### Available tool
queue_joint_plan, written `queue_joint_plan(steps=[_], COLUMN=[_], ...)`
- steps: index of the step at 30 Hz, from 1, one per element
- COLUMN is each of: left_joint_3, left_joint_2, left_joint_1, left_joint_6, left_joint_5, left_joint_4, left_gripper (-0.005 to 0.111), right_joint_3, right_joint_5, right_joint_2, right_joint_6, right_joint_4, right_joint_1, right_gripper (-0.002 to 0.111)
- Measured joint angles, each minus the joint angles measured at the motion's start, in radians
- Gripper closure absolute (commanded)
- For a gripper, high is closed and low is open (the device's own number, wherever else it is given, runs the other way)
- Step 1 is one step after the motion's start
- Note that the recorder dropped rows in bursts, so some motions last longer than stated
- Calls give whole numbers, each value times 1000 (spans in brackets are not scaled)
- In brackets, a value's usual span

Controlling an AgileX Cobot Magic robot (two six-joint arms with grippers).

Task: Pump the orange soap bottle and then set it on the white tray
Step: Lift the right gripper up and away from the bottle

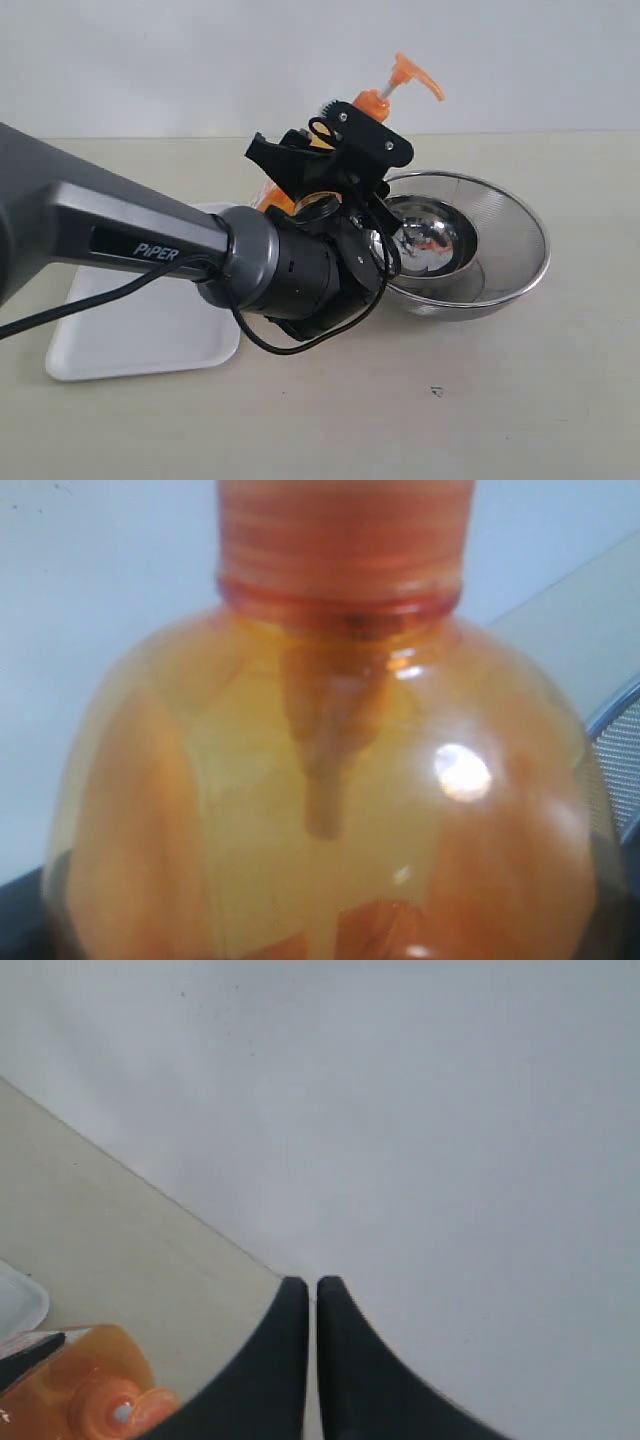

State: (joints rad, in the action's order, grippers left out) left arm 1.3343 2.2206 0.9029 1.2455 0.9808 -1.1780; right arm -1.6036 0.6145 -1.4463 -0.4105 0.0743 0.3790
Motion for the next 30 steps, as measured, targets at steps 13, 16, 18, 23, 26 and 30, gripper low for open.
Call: queue_joint_plan(steps=[13, 16, 18, 23, 26, 30], left_joint_3=[0, 0, 0, 0, 0, 0], left_joint_2=[0, 0, 0, 0, 0, 0], left_joint_1=[0, 0, 0, 0, 0, 0], left_joint_6=[-6, -7, -7, -7, -7, -7], left_joint_5=[19, 21, 21, 21, 21, 21], left_joint_4=[-9, -10, -10, -10, -10, -10], left_gripper=[102, 102, 102, 102, 102, 102], right_joint_3=[0, 0, 0, 0, 0, 0], right_joint_5=[22, 61, 89, 106, 92, 75], right_joint_2=[87, 97, 99, 99, 106, 116], right_joint_6=[384, 453, 473, 483, 485, 489], right_joint_4=[-438, -454, -456, -444, -431, -434], right_joint_1=[-27, -98, -153, -258, -298, -308], right_gripper=[109, 109, 109, 109, 109, 109])
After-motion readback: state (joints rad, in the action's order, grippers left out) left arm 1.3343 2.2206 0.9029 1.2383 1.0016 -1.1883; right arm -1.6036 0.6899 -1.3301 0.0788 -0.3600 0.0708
